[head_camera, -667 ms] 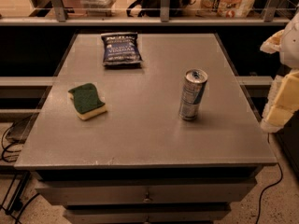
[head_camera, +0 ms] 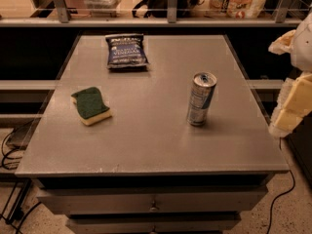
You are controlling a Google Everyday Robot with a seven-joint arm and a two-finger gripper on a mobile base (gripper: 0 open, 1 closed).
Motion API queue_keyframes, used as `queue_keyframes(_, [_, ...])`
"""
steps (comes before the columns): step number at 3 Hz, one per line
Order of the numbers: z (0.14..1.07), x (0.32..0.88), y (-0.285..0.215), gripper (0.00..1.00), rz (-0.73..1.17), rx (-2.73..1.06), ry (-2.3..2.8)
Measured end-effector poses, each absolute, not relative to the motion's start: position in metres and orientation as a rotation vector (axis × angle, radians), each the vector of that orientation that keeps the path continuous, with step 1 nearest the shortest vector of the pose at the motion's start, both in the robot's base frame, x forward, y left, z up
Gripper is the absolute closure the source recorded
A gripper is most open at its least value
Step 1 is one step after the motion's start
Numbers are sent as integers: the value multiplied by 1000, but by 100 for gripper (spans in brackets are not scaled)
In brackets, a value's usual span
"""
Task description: Knock redbull can over
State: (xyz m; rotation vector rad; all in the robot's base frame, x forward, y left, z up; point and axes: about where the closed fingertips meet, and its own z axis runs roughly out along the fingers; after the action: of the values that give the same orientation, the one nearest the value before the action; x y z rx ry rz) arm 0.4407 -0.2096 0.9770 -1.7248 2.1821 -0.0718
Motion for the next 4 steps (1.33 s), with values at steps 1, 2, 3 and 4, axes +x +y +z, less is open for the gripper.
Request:
queue_keyframes(1, [971, 451, -198, 0, 35, -1692, 2070])
queue_keyframes(2, [962, 465, -178, 0, 187, -1638, 1963])
queue_keyframes(3, [947, 482, -158, 0, 325, -1582, 1884])
queue_keyframes(4, [931, 499, -140, 0, 418, -1552, 1843])
